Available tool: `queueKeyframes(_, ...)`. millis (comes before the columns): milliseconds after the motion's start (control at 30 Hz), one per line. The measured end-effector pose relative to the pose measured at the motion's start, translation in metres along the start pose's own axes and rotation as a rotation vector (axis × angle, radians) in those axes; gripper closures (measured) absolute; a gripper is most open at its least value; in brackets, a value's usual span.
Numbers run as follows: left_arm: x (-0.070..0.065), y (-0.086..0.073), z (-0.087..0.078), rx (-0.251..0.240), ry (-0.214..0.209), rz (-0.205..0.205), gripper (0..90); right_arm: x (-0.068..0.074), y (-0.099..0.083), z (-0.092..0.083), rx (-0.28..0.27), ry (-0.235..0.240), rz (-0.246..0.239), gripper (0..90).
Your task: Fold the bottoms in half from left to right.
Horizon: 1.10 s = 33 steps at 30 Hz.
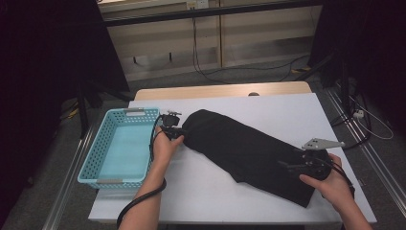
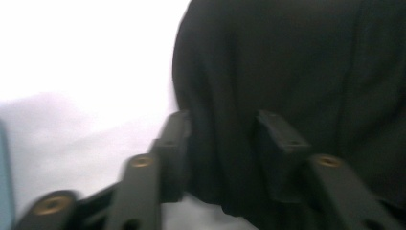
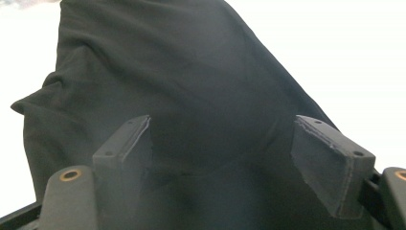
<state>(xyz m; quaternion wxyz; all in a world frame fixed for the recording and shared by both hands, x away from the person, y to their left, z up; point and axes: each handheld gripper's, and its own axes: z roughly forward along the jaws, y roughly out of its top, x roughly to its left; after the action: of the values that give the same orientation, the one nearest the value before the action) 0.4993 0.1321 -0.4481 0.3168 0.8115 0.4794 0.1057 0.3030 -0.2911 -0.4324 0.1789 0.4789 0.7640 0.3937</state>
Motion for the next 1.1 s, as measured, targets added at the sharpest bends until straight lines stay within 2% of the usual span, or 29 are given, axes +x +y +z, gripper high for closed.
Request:
queueKeyframes(67, -0.001, 0.001, 0.0, 0.013, -0.021, 0.002, 72.1, 0.001, 0.0, 0.0, -0.002, 0.002, -0.001, 22.1)
queueKeyframes(200, -0.002, 0.003, 0.0, 0.031, -0.03, 0.001, 76.5, 0.002, 0.001, 0.0, -0.007, 0.007, -0.009, 20.8)
queueKeyframes(367, 0.001, 0.007, -0.003, 0.035, -0.05, -0.041, 77.6, 0.002, 0.0, 0.0, -0.007, 0.018, -0.01, 18.1)
queueKeyframes(567, 0.003, 0.018, -0.013, 0.033, -0.058, -0.039, 77.8, 0.003, 0.0, 0.001, -0.001, 0.024, -0.012, 16.5)
queueKeyframes(733, 0.007, 0.026, -0.02, 0.034, -0.063, -0.057, 78.1, 0.002, 0.0, 0.0, -0.007, 0.027, -0.011, 16.2)
queueKeyframes(1100, 0.018, 0.033, -0.031, 0.031, -0.059, -0.069, 78.1, 0.003, -0.001, 0.0, -0.009, 0.034, -0.007, 15.1)
